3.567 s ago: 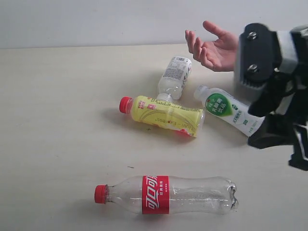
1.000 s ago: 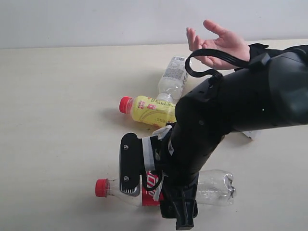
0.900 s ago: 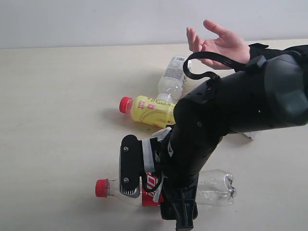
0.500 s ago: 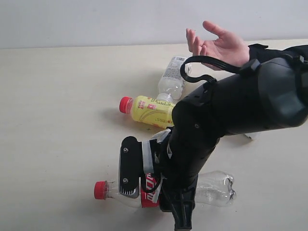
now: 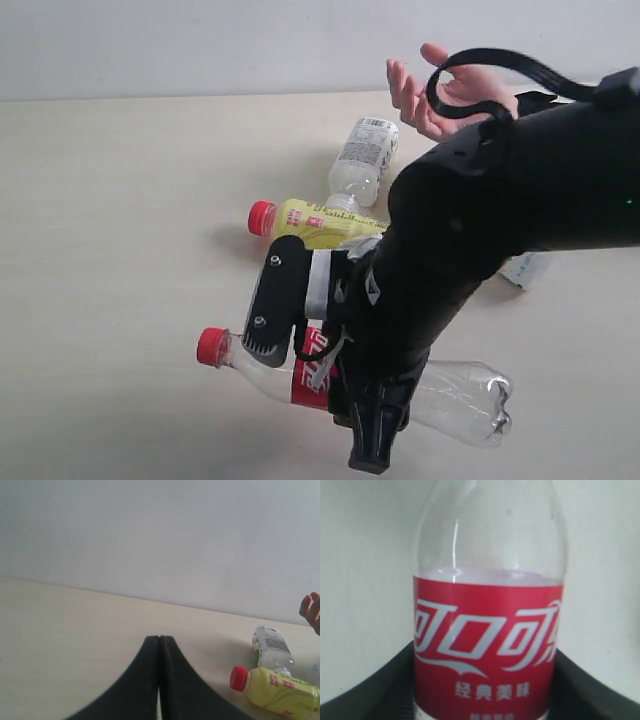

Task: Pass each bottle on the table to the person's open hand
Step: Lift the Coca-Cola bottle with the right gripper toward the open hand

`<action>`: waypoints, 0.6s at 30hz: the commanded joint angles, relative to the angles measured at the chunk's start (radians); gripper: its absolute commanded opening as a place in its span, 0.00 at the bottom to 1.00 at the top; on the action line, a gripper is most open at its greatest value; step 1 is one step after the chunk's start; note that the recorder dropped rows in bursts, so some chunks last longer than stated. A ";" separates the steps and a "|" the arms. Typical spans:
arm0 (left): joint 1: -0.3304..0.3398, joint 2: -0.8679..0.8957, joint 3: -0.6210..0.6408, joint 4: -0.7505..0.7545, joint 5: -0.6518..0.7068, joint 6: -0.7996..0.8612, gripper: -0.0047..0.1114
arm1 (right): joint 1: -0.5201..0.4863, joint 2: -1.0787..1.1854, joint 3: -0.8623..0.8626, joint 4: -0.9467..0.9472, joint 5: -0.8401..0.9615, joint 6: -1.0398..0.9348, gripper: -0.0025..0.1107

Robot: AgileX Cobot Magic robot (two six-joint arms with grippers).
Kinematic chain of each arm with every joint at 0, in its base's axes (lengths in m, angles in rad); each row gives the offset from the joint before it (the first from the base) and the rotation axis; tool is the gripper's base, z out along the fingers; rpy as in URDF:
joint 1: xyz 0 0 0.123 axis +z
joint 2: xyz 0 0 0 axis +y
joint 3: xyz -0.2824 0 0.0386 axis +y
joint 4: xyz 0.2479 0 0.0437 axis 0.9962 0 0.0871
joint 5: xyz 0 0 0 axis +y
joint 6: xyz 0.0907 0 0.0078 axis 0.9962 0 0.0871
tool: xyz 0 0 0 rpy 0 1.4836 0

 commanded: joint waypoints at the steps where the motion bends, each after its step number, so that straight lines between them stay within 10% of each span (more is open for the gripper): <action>1: -0.006 -0.006 0.000 0.005 -0.011 0.001 0.04 | 0.002 -0.082 -0.003 -0.002 0.031 0.111 0.02; 18: -0.006 -0.006 0.000 0.005 -0.011 0.001 0.04 | -0.189 -0.374 -0.003 -0.337 0.175 0.615 0.02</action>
